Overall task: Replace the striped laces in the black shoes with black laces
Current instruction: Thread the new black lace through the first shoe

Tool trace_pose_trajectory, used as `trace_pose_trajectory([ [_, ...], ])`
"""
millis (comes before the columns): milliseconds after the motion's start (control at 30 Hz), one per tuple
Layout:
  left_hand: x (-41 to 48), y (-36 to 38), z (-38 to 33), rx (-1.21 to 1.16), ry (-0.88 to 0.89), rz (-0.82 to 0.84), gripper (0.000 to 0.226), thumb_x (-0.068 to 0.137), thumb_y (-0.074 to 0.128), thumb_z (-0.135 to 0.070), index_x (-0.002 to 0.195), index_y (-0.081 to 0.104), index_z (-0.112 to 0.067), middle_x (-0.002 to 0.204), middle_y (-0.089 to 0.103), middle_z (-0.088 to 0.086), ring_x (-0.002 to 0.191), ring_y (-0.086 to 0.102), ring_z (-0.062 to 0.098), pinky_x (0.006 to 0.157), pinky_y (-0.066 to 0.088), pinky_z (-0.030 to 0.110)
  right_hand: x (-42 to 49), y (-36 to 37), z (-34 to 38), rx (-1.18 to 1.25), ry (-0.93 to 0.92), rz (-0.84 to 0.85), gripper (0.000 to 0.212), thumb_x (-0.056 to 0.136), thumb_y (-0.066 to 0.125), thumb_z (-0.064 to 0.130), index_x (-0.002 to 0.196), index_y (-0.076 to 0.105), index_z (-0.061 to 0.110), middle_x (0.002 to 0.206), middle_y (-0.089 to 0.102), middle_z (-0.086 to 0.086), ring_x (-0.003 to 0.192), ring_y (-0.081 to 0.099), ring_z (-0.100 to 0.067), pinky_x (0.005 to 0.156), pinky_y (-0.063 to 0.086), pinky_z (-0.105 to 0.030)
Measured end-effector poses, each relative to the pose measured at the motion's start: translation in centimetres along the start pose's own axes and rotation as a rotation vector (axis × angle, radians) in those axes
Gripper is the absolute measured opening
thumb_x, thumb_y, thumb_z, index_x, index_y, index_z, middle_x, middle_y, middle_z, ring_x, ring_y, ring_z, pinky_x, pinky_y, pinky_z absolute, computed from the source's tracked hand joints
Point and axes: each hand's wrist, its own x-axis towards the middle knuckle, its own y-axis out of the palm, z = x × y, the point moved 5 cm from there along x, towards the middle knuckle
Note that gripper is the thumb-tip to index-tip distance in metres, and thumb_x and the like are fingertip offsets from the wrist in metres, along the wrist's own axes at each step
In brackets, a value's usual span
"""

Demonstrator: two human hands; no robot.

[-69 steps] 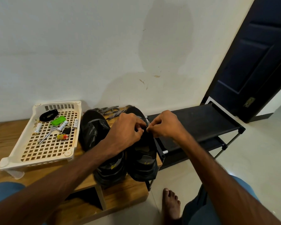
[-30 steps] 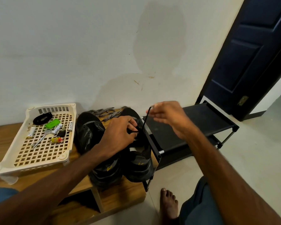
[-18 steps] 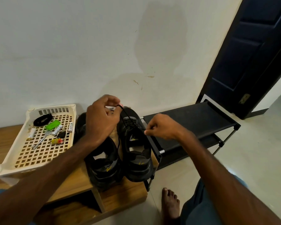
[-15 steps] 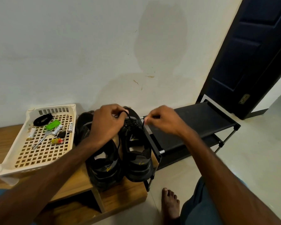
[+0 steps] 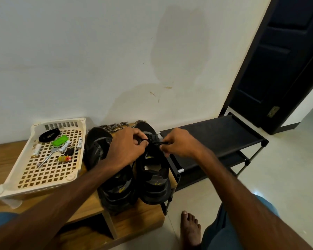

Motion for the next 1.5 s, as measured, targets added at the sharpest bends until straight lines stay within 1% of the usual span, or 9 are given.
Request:
trace_pose_trajectory([
  [167,0.0,0.8,0.8,0.136,-0.008,0.046,0.025,0.086,0.075,-0.043,0.102,0.072,-0.023,0.078,0.068,-0.010,0.073,0.067,0.008,0.077,0.058,0.032,-0.3,-1.8,0.4,0.104,0.011,-0.173,0.025,0.098,0.068,0.030,0.083,0.080,0.013,0.060,0.061,0.004,0.045,0.048,0.000,0.048,0.037,-0.015],
  [367,0.2,0.9,0.8,0.198,0.012,0.073,0.032,0.089,0.072,-0.047,0.109,0.070,-0.021,0.094,0.070,-0.007,0.086,0.065,0.009,0.081,0.056,0.030,-0.4,-2.9,0.0,0.231,-0.027,-0.330,0.029,0.101,0.064,0.035,0.079,0.079,0.022,0.079,0.075,-0.007,0.067,0.064,-0.020,0.066,0.050,-0.029],
  [567,-0.1,-0.5,-0.8,0.048,0.121,0.030,0.029,0.082,0.084,-0.025,0.107,0.072,-0.019,0.096,0.072,-0.010,0.090,0.066,-0.001,0.081,0.055,0.020,0.2,-3.1,-0.6,0.082,-0.049,-0.359,0.024,0.102,0.063,0.030,0.100,0.080,0.014,0.080,0.074,0.001,0.062,0.058,-0.003,0.055,0.042,-0.009],
  [700,-0.5,-2.2,-3.9,-0.029,0.416,0.065,0.023,0.085,0.080,-0.017,0.107,0.074,-0.021,0.096,0.072,-0.016,0.079,0.058,-0.019,0.071,0.042,0.000,-0.8,-4.7,1.4,0.285,-0.215,-0.554,0.019,0.102,0.063,0.026,0.107,0.080,0.020,0.098,0.076,0.010,0.074,0.062,0.006,0.068,0.042,-0.012],
  [900,-1.6,0.6,-5.5,0.199,0.623,0.320,0.049,0.092,0.074,-0.027,0.138,0.060,-0.017,0.106,0.065,-0.007,0.078,0.054,-0.009,0.074,0.041,0.007,-1.7,-3.8,7.1,0.699,-0.538,-0.313,0.024,0.107,0.054,0.020,0.111,0.076,0.010,0.099,0.078,-0.002,0.089,0.072,-0.014,0.065,0.052,-0.021],
  [1000,-1.1,0.0,-4.5,0.365,0.611,0.325,0.057,0.087,0.078,-0.021,0.138,0.057,-0.005,0.127,0.063,0.019,0.109,0.062,0.028,0.094,0.051,0.037,-1.9,-3.2,8.6,0.714,-0.647,-0.214,0.025,0.107,0.054,0.018,0.111,0.075,0.006,0.098,0.078,-0.002,0.089,0.072,-0.011,0.067,0.053,-0.026],
  [1100,-0.8,-1.2,-4.0,0.532,0.623,0.268,0.051,0.080,0.080,-0.005,0.125,0.062,0.008,0.115,0.065,0.030,0.102,0.065,0.046,0.084,0.057,0.047,-1.8,-3.1,8.7,0.702,-0.697,-0.157,0.026,0.107,0.054,0.016,0.112,0.074,0.001,0.096,0.078,-0.008,0.090,0.074,-0.015,0.071,0.055,-0.027],
  [1300,1.2,-1.9,-2.7,0.534,0.358,0.299,0.016,0.095,0.056,-0.005,0.109,0.063,-0.005,0.091,0.059,0.012,0.084,0.064,0.036,0.069,0.051,0.039,-0.4,-2.4,6.2,0.601,-0.478,-0.167,0.028,0.106,0.056,0.028,0.100,0.077,0.010,0.083,0.076,-0.007,0.071,0.070,-0.019,0.057,0.051,-0.032],
  [1500,2.3,-3.6,-2.4,0.326,0.285,0.123,0.018,0.094,0.065,-0.015,0.107,0.076,-0.014,0.101,0.074,0.005,0.093,0.068,0.024,0.084,0.055,0.042,1.0,-0.2,3.9,0.382,-0.226,-0.002,0.017,0.101,0.065,0.017,0.101,0.077,0.006,0.091,0.079,-0.006,0.079,0.077,-0.014,0.066,0.062,-0.029],
])
